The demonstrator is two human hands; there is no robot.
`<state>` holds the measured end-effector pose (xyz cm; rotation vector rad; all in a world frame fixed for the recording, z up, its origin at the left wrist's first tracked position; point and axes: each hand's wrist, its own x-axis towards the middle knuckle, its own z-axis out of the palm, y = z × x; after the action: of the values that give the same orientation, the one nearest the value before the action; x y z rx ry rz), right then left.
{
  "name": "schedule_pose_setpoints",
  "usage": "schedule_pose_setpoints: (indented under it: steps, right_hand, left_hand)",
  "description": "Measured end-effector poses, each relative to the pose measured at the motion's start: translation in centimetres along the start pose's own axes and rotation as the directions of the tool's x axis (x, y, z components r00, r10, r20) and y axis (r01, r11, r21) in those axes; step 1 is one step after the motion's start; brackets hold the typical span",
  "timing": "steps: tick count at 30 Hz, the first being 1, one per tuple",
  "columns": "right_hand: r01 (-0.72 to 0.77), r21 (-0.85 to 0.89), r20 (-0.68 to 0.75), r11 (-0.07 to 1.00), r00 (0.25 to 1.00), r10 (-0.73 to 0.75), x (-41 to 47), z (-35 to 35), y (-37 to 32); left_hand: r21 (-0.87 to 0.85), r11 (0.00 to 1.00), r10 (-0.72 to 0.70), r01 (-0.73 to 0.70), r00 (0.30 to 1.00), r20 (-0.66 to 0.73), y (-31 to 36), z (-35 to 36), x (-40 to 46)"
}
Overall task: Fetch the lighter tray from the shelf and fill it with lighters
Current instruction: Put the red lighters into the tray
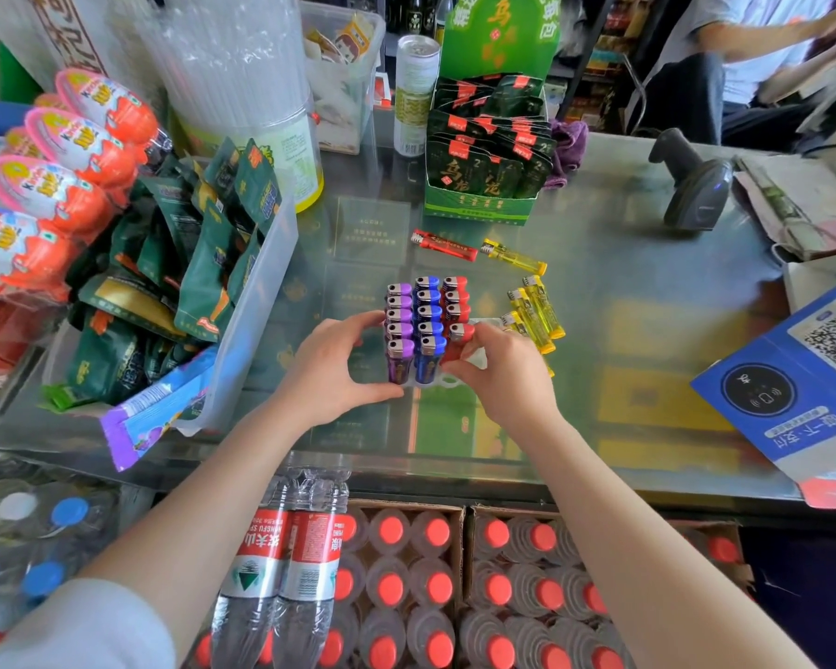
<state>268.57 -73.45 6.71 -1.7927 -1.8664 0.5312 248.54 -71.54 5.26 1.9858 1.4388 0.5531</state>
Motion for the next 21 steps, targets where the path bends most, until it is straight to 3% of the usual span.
schedule_pose_setpoints:
  steps: [5, 11, 14, 16, 21]
  right_hand:
    - [0.050, -0.153, -0.031, 0.987, 0.998, -0.055, -0.2, 0.9, 0.2]
    - [0.109, 0.053, 0.250, 0.993, 0.961, -0.119, 1.7, -3.0, 1.6]
    - [0.038, 0.109, 0.058, 0.993, 0.997, -0.045, 4.1, -3.4, 2.0]
    - [0.040, 0.050, -0.042, 0.998, 0.998, -0.038, 6.2, -2.5, 1.5]
    - [0.092, -0.079, -0.046, 0.993, 0.994, -0.095, 11.2, 0.4, 0.7]
  left_hand:
    - [-0.006, 1.000, 0.009, -0.009, 1.000, 0.024, 0.2, -0.1, 0.5]
    - [0.065, 0.997, 0.048, -0.051, 0.998, 0.045, -0.4, -0.3, 1.3]
    - [0.073, 0.996, 0.052, -0.055, 0.998, 0.034, -0.5, -0.2, 1.5]
    - [0.060, 0.997, 0.055, -0.056, 0.998, 0.015, -0.5, -0.1, 1.5]
    - [0.045, 0.997, 0.063, -0.063, 0.998, 0.003, -1.0, -0.1, 1.6]
